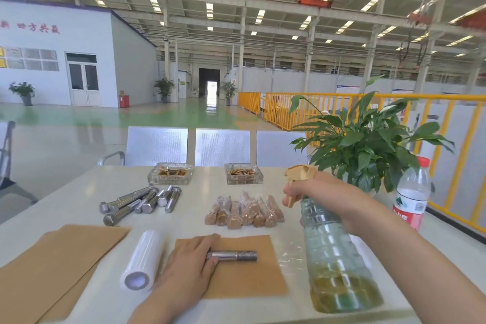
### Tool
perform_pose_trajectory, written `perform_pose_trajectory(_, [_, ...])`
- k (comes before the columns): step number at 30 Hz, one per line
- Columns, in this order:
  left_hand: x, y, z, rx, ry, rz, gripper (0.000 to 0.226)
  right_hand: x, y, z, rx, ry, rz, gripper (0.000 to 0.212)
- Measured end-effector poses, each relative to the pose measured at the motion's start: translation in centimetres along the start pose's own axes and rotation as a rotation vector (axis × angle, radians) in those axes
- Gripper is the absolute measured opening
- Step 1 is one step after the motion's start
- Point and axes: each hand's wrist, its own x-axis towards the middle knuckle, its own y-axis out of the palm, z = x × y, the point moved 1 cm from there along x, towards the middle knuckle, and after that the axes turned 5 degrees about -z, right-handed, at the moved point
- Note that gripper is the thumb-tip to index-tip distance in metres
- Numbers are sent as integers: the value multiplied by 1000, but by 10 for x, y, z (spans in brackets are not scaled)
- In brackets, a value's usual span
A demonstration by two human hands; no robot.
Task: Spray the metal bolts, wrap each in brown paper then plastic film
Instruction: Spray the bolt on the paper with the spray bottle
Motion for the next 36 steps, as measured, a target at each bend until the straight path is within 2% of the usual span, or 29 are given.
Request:
perform_pose_trajectory(3, [0, -2, -2, 19, -4, -1, 41, -5, 10, -15, -9, 73, 43, 30])
perform_pose_trajectory(6, [-2, -5, -4, 34, 13, -1, 32, -8, 29, -30, -56, 117, 148, 29])
perform_pose_trajectory(12, [-6, -11, -9, 17, -60, -24, 48, -15, 81, -38, -55, 219, 258, 46])
perform_pose_trajectory(16, [-14, -11, -7, -30, -79, -37, 31, -20, 110, -36, -66, 246, 303, 45])
perform_pose_trajectory(21, [-19, -11, -7, -42, -24, -63, 16, -25, 136, -36, -70, 245, 319, 45])
perform_pose_trajectory(25, [-22, -12, -9, 0, -6, -81, 16, -25, 141, -39, -101, 188, 240, 24])
perform_pose_trajectory(28, [-24, -14, -11, 9, -19, -91, 21, -25, 133, -41, -78, 209, 226, 34])
perform_pose_trajectory(31, [-27, -15, -14, 21, -27, -95, 21, -25, 117, -45, -69, 221, 197, 28])
perform_pose_trajectory(34, [-28, -14, -14, 36, -44, -94, 23, -24, 101, -49, -91, 230, 168, 36])
perform_pose_trajectory(36, [-28, -13, -15, 58, -48, -88, 26, -23, 92, -50, -90, 231, 151, 29])
